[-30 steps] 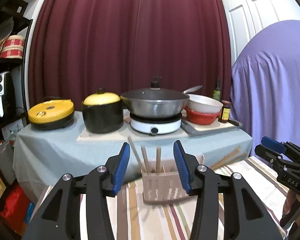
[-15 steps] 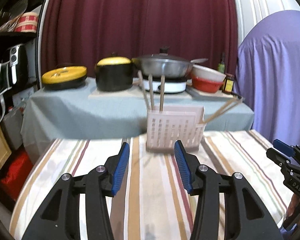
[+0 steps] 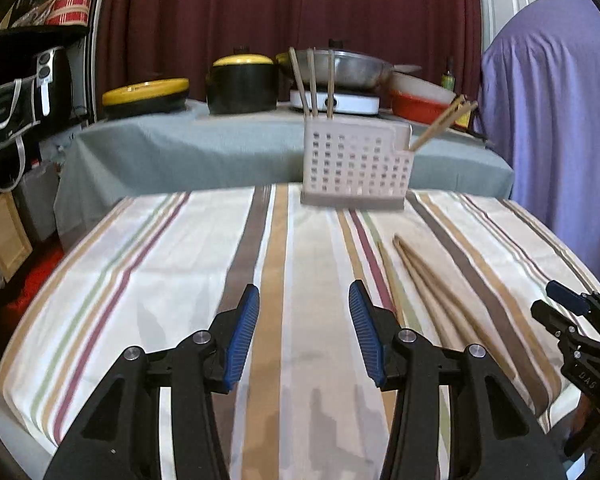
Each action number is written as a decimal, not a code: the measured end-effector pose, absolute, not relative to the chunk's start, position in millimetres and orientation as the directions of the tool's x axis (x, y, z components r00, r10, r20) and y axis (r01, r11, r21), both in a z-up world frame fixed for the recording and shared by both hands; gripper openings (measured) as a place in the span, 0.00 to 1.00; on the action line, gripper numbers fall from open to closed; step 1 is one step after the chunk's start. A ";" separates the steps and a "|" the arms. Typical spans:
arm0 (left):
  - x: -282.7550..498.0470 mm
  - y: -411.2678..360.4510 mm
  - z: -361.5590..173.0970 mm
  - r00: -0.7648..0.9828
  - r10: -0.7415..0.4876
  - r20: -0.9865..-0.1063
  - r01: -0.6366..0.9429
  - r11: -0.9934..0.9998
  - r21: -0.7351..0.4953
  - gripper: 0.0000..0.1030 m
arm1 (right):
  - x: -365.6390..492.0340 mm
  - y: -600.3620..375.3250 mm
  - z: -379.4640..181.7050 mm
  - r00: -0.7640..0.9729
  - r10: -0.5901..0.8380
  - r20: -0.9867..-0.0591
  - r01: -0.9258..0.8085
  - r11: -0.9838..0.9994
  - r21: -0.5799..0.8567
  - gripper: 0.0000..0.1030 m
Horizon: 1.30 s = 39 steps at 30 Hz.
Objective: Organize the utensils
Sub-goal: 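Move both tools back down to the remaining chopsticks, then close the left tool on a chopstick while the right tool grasps another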
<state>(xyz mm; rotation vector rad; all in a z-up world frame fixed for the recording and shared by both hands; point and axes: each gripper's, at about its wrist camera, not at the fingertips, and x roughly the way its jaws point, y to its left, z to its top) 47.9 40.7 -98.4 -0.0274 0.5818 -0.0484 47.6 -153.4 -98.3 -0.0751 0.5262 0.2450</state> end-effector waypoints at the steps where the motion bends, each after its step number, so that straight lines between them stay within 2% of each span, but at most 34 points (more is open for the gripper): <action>1: 45.5 39.7 -101.8 0.831 -0.057 -0.553 0.039 0.998 -0.045 0.45 | 44.6 -150.6 -104.2 0.830 0.219 -0.514 -0.260 0.966 -0.008 0.42; 9: 31.1 22.8 -135.0 0.790 -0.105 -0.605 0.076 0.994 -0.073 0.45 | 35.6 -139.3 -133.1 0.779 0.257 -0.572 -0.309 0.951 0.007 0.40; 11: 29.1 19.8 -139.3 0.783 -0.115 -0.611 0.082 0.993 -0.081 0.45 | 36.3 -138.6 -138.9 0.763 0.267 -0.589 -0.317 0.948 0.020 0.29; 15: 29.0 12.9 -144.3 0.771 -0.132 -0.624 0.099 0.991 -0.087 0.45 | 35.8 -140.0 -142.2 0.758 0.270 -0.594 -0.313 0.949 0.032 0.21; 18: 26.3 4.7 -147.0 0.767 -0.145 -0.626 0.121 0.989 -0.080 0.45 | 36.1 -142.3 -142.1 0.756 0.272 -0.595 -0.308 0.950 0.044 0.09; 24: 21.7 -9.3 -150.9 0.754 -0.175 -0.633 0.170 0.983 -0.069 0.43 | 34.5 -145.2 -138.8 0.765 0.271 -0.584 -0.302 0.952 0.046 0.07; 34: 18.1 -24.5 -158.5 0.730 -0.197 -0.654 0.219 0.975 -0.050 0.20 | 32.1 -148.2 -135.0 0.777 0.265 -0.571 -0.292 0.955 0.046 0.06; 38: 18.7 -24.2 -158.9 0.730 -0.197 -0.655 0.219 0.975 -0.049 0.06 | 31.6 -149.7 -133.1 0.782 0.263 -0.565 -0.288 0.957 0.047 0.06; 39: 18.9 -24.5 -159.1 0.729 -0.197 -0.655 0.218 0.975 -0.050 0.06 | 31.5 -150.4 -132.7 0.783 0.263 -0.564 -0.287 0.957 0.047 0.06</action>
